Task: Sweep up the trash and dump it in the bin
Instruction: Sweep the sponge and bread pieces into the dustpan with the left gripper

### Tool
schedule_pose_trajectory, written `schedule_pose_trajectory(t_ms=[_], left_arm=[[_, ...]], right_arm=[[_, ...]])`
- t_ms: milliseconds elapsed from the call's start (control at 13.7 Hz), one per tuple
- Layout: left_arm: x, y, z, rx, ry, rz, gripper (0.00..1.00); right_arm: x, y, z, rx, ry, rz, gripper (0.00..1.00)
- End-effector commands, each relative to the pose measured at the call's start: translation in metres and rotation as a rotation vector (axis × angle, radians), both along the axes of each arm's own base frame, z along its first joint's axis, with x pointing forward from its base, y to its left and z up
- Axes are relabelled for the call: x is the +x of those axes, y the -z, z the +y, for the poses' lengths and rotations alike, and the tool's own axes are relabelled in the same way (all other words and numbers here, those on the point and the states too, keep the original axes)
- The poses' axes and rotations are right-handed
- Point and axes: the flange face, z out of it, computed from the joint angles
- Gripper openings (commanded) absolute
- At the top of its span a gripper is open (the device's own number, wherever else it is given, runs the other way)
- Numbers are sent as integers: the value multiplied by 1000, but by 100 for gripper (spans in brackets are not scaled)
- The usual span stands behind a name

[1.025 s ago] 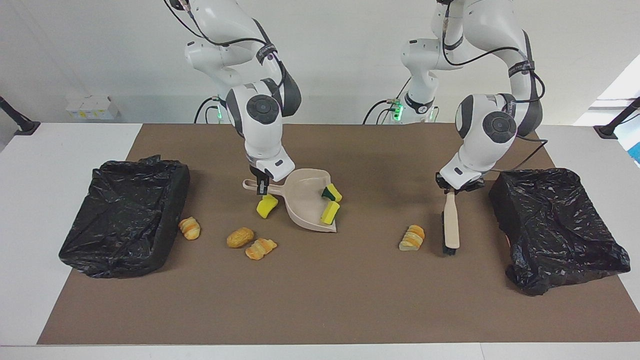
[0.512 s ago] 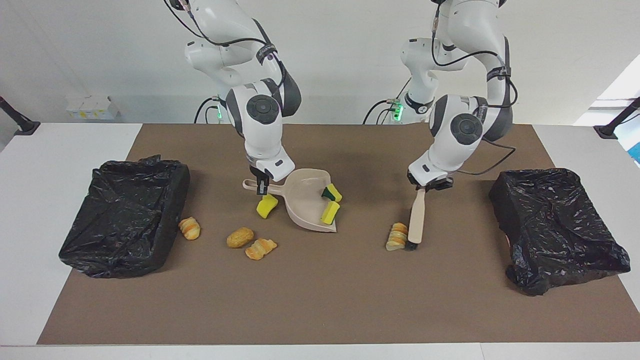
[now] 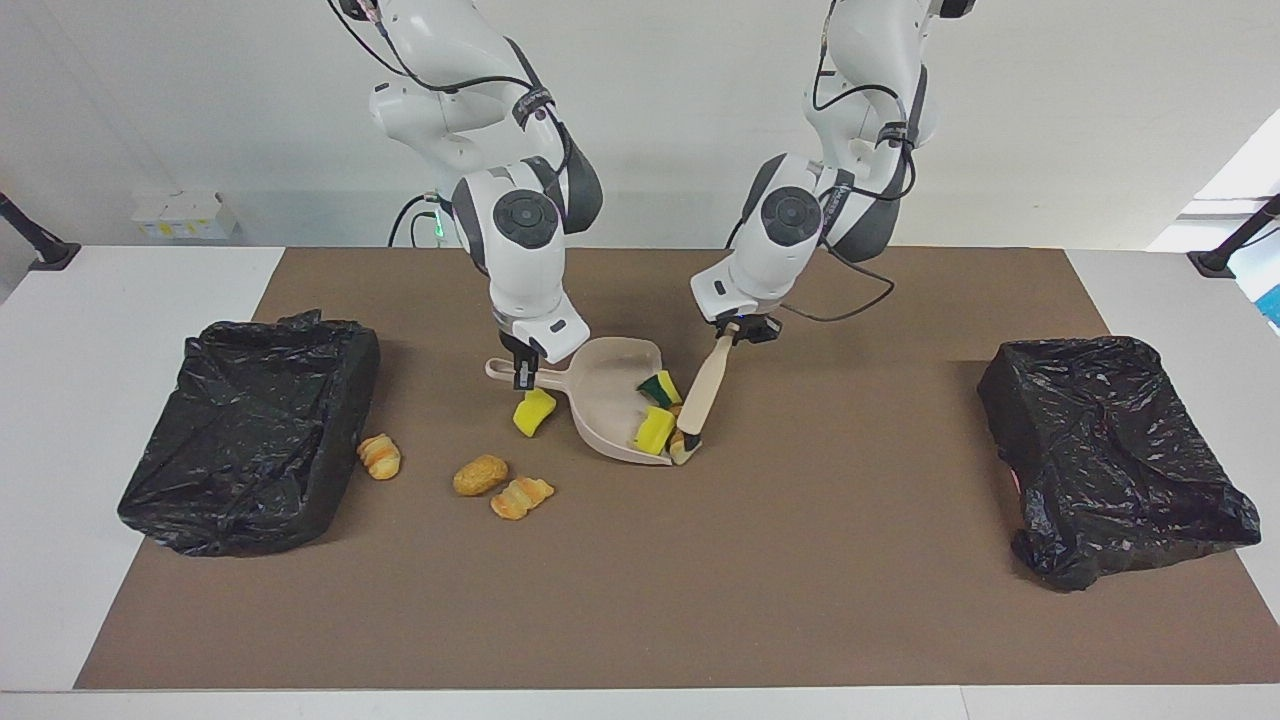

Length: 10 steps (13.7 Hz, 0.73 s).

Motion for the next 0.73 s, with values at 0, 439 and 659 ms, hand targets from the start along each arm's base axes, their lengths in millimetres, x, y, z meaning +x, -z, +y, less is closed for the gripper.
schedule_pose_trajectory(t_ms=[0,439,659], left_arm=[[-24,-11,-20,-28,-24,-1,0],[-27,-52,-33,-85,-100,-25,0],[-33,-88,-21,-101,-130,-38,0]], right_arm=[[-4,0,-4,-5,5,-23,0],[3,3,-23,16,38,-26,0],[1,11,-25,84,80,-32,0]])
